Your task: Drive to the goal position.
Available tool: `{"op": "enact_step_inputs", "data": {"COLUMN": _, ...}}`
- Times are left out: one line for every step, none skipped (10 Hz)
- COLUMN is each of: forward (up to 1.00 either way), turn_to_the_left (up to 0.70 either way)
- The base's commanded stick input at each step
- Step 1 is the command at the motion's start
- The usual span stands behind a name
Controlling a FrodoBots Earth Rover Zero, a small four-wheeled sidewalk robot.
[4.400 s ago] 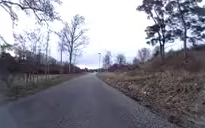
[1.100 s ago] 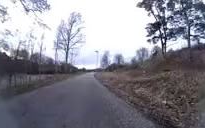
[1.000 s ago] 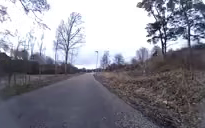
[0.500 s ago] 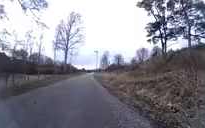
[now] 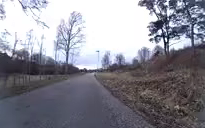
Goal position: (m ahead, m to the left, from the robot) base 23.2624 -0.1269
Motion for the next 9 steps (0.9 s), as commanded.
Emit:
{"op": "enact_step_inputs", "data": {"forward": 0.50, "turn_to_the_left": 0.00}}
{"op": "enact_step_inputs", "data": {"forward": 0.50, "turn_to_the_left": 0.00}}
{"op": "enact_step_inputs", "data": {"forward": 0.50, "turn_to_the_left": 0.00}}
{"op": "enact_step_inputs", "data": {"forward": 0.50, "turn_to_the_left": 0.19}}
{"op": "enact_step_inputs", "data": {"forward": 0.50, "turn_to_the_left": 0.42}}
{"op": "enact_step_inputs", "data": {"forward": 0.50, "turn_to_the_left": 0.45}}
{"op": "enact_step_inputs", "data": {"forward": 0.50, "turn_to_the_left": 0.13}}
{"op": "enact_step_inputs", "data": {"forward": 0.50, "turn_to_the_left": 0.41}}
{"op": "enact_step_inputs", "data": {"forward": 0.50, "turn_to_the_left": 0.37}}
